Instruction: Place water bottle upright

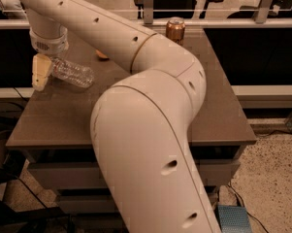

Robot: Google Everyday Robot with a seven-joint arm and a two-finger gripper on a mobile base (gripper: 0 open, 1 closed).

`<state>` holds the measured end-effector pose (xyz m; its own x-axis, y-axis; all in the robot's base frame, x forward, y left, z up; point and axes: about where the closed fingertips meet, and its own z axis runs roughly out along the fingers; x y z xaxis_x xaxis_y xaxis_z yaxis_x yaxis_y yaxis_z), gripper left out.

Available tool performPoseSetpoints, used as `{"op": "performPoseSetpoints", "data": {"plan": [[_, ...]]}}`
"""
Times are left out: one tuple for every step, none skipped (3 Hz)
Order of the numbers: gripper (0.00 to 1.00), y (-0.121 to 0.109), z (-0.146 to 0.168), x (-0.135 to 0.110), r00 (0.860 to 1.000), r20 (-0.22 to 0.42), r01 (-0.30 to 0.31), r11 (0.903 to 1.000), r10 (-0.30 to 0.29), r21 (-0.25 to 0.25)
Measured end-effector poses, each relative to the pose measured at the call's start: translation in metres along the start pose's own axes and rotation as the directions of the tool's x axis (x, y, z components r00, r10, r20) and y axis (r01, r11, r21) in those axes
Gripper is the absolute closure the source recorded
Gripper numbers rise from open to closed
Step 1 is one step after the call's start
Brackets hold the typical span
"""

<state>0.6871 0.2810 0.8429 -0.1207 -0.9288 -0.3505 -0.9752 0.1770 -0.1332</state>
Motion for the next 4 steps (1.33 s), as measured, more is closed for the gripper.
{"op": "performPoseSetpoints", "data": {"plan": [[0.19,-0.0046,0.0035,0.0054,1.000,-0.015,-0.022,0.9997,0.022,0.011],[0.42,-0.0071,0.0035,0.0067,0.999,-0.017,-0.031,0.9993,0.031,0.022],[0.64,-0.0069,0.0040,0.0069,0.999,-0.016,-0.036,0.9990,0.036,0.027],[0.88,-0.0110,-0.0055,0.0010,0.999,0.019,-0.034,0.9983,0.033,0.047]]}}
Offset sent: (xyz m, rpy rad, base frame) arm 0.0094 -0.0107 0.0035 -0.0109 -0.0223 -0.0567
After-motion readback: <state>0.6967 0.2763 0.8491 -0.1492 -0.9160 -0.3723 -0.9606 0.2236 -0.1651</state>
